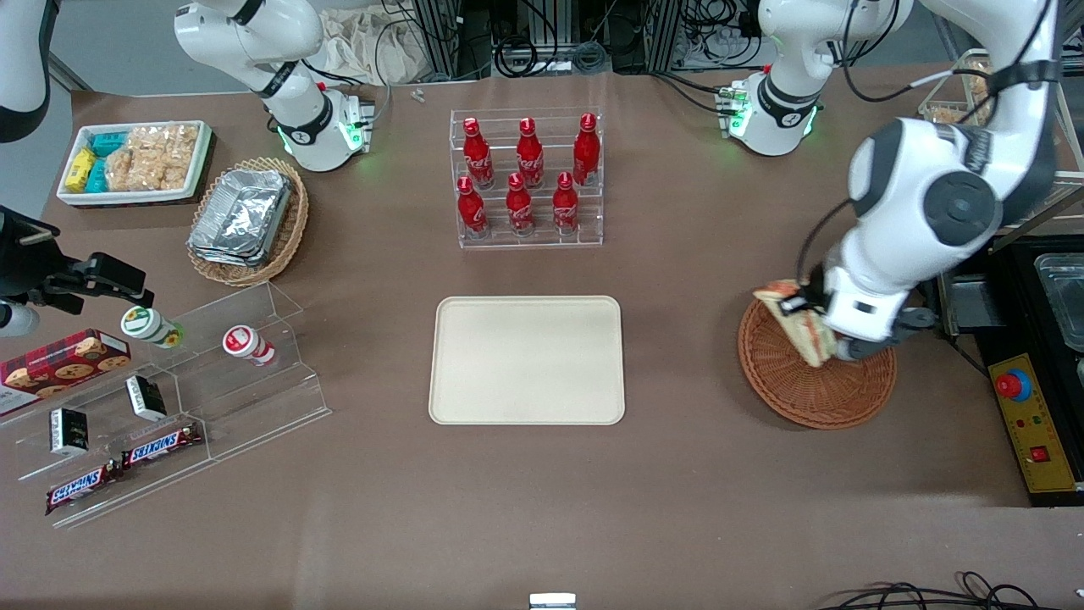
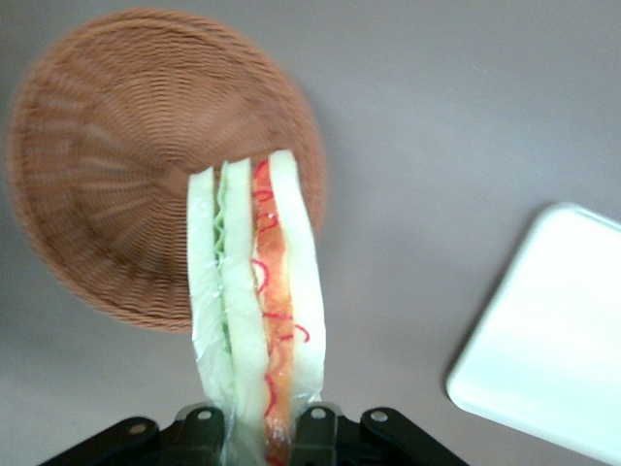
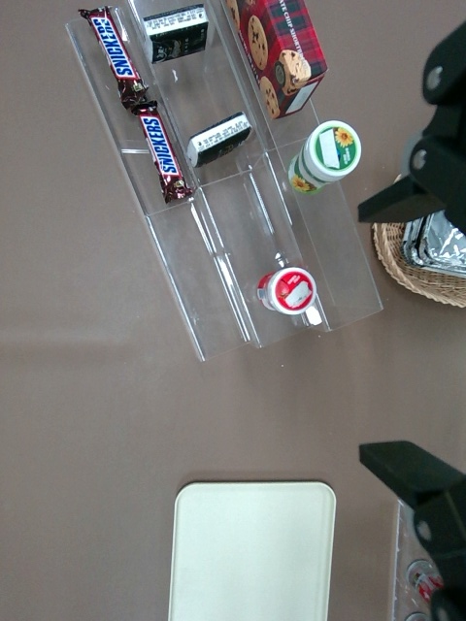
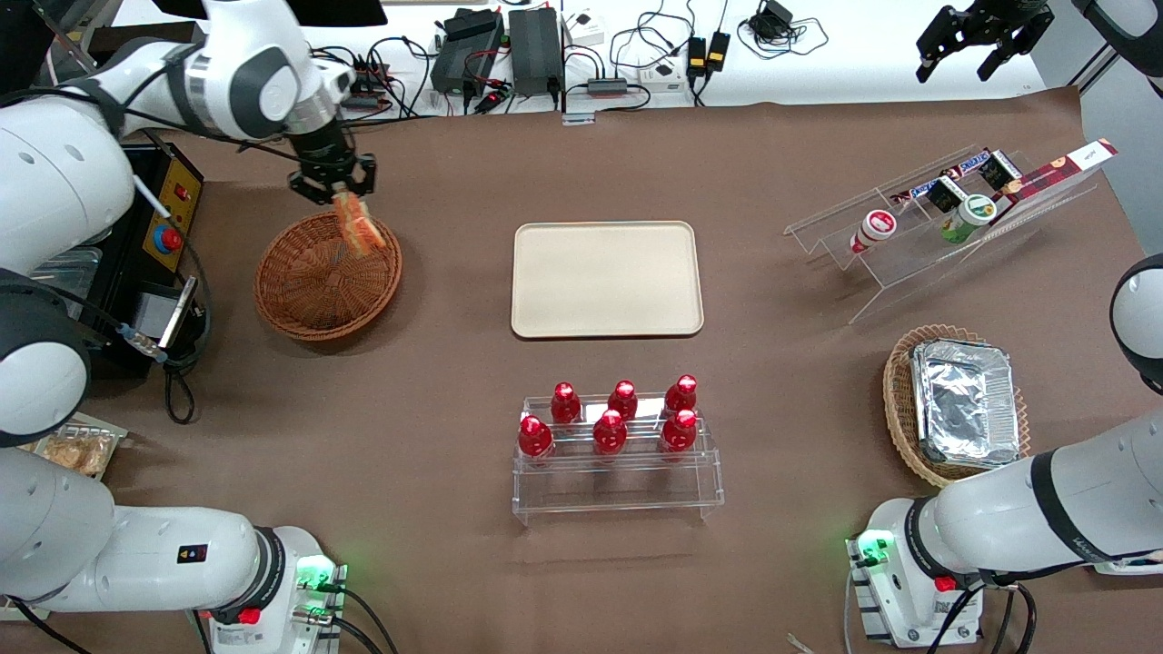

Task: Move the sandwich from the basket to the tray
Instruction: 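Lift the sandwich out of the basket with the left gripper, then carry the sandwich over the cream tray and lower it down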

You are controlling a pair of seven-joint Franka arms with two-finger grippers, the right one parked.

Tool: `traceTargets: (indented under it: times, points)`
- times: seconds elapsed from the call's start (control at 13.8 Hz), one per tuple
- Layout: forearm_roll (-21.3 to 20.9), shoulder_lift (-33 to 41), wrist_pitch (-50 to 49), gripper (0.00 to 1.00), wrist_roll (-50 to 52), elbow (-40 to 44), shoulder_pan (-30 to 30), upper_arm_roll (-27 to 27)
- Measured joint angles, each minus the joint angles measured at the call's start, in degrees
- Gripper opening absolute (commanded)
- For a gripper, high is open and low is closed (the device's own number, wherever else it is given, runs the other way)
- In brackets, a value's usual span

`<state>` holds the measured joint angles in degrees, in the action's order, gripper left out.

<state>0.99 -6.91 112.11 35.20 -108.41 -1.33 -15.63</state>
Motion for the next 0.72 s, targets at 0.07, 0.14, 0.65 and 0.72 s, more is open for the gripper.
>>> traceTargets:
  times: [0.07, 0.14, 0.65, 0.72]
  points:
    - [0.17, -0.52, 0.48, 0.0, -0.28, 0.64, -0.1, -3.03]
    - [0.21, -1.48, 1.65, 0.0, -0.31, 1.24, -0.23, -6.12]
    - [-4.43, -14.75, 17.88, 0.0, 0.18, 2.77, -7.14, -12.46]
    - [-6.06, -17.03, 19.91, 0.0, 0.62, 2.9, -8.01, -12.47]
